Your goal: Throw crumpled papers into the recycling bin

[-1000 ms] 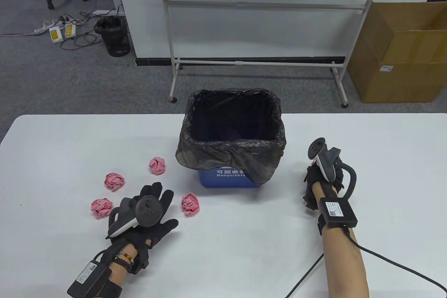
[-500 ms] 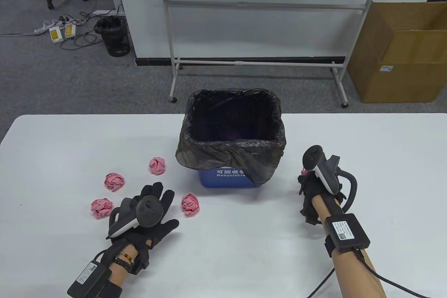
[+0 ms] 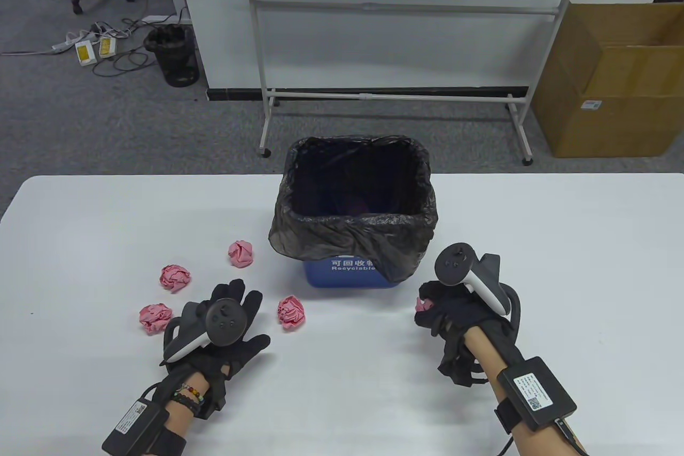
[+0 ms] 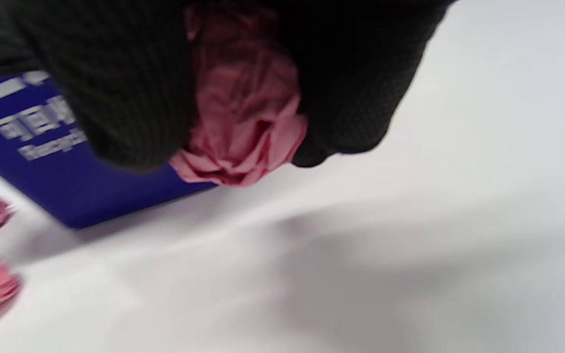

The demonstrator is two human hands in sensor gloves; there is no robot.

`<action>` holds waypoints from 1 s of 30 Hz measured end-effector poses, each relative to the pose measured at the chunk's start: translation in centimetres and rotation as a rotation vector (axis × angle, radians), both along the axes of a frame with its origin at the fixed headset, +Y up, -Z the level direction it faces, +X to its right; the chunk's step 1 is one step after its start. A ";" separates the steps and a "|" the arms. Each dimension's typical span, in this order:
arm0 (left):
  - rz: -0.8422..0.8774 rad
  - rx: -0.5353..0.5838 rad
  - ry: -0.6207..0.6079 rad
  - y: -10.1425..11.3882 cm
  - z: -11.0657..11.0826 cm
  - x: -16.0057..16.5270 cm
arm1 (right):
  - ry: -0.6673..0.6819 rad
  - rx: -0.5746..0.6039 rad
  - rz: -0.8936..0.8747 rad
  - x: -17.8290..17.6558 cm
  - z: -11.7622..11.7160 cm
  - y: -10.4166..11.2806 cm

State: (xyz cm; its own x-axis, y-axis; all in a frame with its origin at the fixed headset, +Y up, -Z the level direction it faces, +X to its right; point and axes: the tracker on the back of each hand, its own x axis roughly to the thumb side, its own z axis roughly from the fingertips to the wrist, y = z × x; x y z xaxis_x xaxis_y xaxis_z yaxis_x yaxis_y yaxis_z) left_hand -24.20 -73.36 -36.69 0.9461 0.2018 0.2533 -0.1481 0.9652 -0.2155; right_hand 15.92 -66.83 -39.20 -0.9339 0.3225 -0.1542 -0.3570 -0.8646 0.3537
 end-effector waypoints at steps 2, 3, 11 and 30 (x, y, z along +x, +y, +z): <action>0.001 -0.002 -0.001 0.0 0.0 0.0 | 0.047 -0.028 -0.039 -1.0 0.6 0.3; 0.000 -0.003 -0.002 0.0 0.0 0.1 | 0.070 -0.038 -0.062 -1.4 0.8 0.5; 0.012 -0.001 -0.002 0.0 0.0 0.0 | 0.255 -0.091 -0.267 -5.4 1.8 3.7; 0.030 0.003 -0.002 0.1 -0.1 0.0 | 0.066 0.474 -0.636 -6.8 -4.7 14.8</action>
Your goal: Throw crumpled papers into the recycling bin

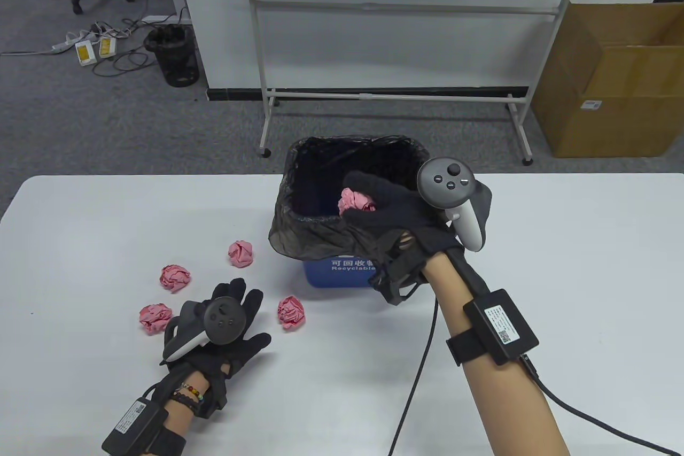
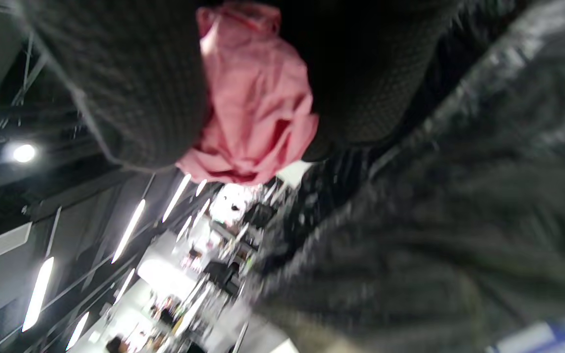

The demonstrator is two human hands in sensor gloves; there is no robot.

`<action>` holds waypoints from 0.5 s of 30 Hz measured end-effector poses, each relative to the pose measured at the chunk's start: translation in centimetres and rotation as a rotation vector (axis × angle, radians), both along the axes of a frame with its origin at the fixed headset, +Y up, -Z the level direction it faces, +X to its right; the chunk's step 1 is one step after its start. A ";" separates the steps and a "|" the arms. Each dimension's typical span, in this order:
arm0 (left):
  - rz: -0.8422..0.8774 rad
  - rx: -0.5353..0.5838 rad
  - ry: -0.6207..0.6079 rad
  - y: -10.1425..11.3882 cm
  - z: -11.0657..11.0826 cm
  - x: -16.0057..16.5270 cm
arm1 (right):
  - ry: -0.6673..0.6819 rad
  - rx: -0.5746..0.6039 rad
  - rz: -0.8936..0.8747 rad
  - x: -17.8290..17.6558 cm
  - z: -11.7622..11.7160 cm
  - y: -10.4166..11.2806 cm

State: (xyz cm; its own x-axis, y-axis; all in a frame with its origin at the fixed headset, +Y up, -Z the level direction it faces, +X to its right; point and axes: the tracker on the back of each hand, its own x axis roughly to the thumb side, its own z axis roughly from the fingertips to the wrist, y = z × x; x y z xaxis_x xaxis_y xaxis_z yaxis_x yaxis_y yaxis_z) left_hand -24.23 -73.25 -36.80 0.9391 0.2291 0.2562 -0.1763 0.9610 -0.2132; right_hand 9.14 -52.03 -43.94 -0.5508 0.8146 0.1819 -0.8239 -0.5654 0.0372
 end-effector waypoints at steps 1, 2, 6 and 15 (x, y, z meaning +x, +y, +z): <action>0.000 0.000 -0.001 0.0 0.0 0.0 | -0.053 0.016 0.024 0.0 -0.5 0.1; 0.000 -0.001 -0.002 0.0 0.0 0.0 | -0.077 0.029 0.034 -0.1 -0.8 0.1; -0.002 0.002 -0.006 0.0 0.0 0.1 | -0.155 0.085 0.169 0.1 -1.3 0.1; -0.005 0.004 -0.011 -0.1 0.0 0.3 | -0.076 0.110 0.238 0.1 1.0 0.0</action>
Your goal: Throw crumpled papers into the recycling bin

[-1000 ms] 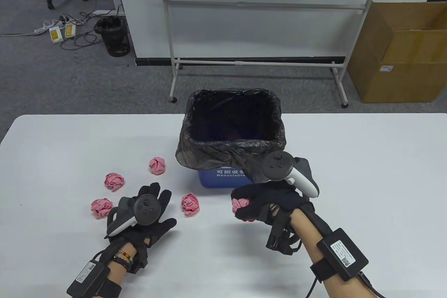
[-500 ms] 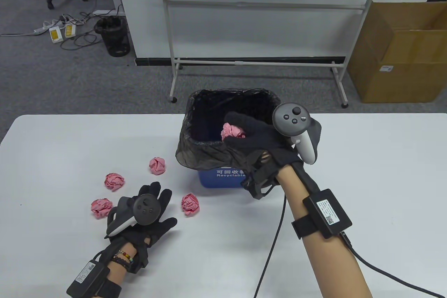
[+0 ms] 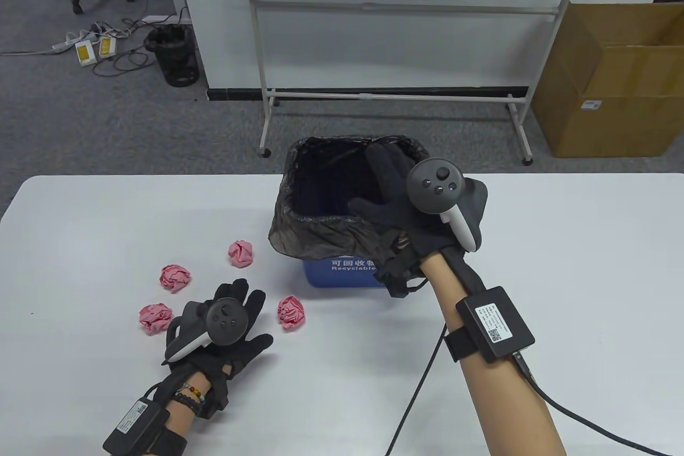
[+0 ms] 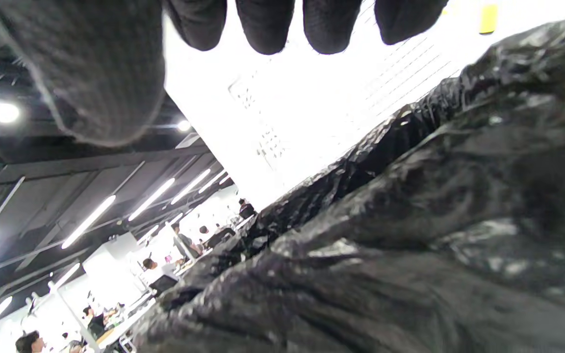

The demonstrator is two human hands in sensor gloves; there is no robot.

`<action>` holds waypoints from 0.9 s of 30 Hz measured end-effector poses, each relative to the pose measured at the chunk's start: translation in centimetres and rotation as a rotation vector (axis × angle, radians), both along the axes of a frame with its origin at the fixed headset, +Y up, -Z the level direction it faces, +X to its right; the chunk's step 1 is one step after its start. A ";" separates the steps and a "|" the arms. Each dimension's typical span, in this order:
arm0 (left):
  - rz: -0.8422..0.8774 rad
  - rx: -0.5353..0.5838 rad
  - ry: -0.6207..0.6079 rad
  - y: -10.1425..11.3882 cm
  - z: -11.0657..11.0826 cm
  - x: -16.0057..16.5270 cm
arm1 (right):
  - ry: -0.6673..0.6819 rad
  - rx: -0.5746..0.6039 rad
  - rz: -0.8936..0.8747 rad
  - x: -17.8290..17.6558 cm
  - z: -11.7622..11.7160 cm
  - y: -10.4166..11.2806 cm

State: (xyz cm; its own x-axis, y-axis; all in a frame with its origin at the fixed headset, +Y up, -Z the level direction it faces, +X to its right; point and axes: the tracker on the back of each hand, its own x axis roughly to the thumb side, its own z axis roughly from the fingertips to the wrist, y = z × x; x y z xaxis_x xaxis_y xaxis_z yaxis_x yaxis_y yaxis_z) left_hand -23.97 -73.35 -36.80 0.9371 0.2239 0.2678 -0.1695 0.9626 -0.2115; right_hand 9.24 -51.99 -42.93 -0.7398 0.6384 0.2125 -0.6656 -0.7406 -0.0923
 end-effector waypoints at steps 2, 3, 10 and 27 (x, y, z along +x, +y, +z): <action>-0.001 0.002 -0.001 0.0 0.0 0.0 | 0.014 0.014 0.022 -0.2 0.7 0.0; -0.001 0.003 -0.001 0.0 0.0 0.0 | 0.027 0.015 0.045 -0.3 1.1 -0.1; -0.001 0.002 -0.003 0.0 0.0 0.1 | 0.097 0.023 0.149 -1.3 4.0 -1.6; 0.007 0.005 -0.009 -0.1 0.0 0.2 | 0.212 -0.016 0.290 -3.1 9.3 -8.6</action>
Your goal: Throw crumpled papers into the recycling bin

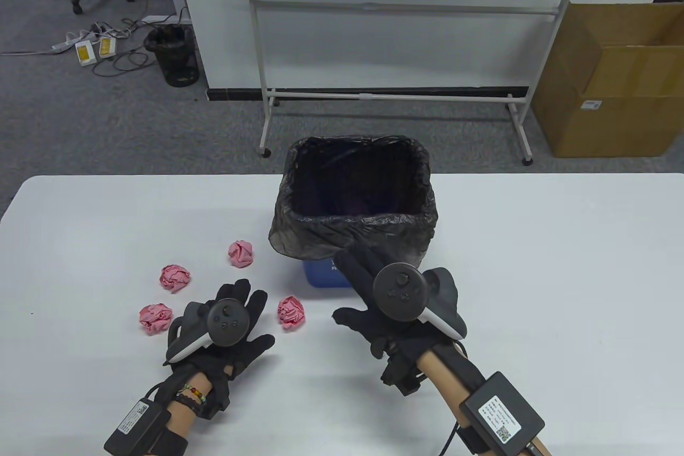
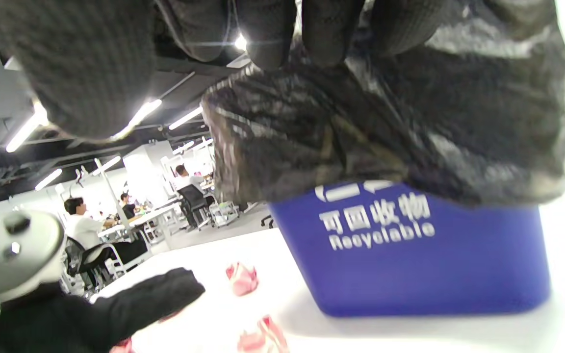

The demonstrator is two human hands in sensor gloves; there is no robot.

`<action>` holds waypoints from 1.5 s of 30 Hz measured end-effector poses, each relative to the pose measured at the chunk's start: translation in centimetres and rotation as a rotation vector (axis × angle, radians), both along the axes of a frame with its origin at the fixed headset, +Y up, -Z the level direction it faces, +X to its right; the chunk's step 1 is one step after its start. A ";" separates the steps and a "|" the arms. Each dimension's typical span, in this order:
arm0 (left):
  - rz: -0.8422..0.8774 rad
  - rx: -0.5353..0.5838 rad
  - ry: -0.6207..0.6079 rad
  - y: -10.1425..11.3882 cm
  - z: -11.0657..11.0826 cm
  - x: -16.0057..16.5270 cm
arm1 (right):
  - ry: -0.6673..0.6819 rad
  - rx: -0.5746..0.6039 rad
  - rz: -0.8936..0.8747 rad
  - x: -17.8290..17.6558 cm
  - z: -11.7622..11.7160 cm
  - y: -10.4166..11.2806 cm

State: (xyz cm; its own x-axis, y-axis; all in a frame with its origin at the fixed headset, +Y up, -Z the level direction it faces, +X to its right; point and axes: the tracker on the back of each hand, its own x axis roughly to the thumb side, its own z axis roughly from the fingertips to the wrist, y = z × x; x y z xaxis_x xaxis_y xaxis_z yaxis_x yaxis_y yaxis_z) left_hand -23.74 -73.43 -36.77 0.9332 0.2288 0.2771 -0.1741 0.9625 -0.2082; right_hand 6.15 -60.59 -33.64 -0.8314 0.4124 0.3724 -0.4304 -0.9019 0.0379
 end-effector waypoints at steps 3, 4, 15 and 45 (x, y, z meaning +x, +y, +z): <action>0.001 0.001 0.001 0.0 0.0 0.0 | 0.006 -0.014 0.042 -0.3 0.6 -1.9; 0.000 0.002 0.001 0.0 0.0 0.0 | 0.007 -0.013 0.058 -0.4 0.7 -2.7; 0.007 0.000 -0.005 -0.1 -0.1 0.6 | 0.011 -0.050 0.119 -0.7 1.8 -7.3; -0.102 -0.026 0.029 -1.4 -4.3 6.6 | -0.028 -0.104 0.178 1.1 1.8 -9.7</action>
State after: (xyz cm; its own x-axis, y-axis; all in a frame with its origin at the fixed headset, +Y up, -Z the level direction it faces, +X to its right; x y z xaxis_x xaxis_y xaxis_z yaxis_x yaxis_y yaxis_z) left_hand -17.10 -74.85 -41.02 0.9595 0.1391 0.2451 -0.0819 0.9698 -0.2296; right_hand 7.25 -70.27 -31.82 -0.9039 0.2931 0.3115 -0.2668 -0.9556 0.1250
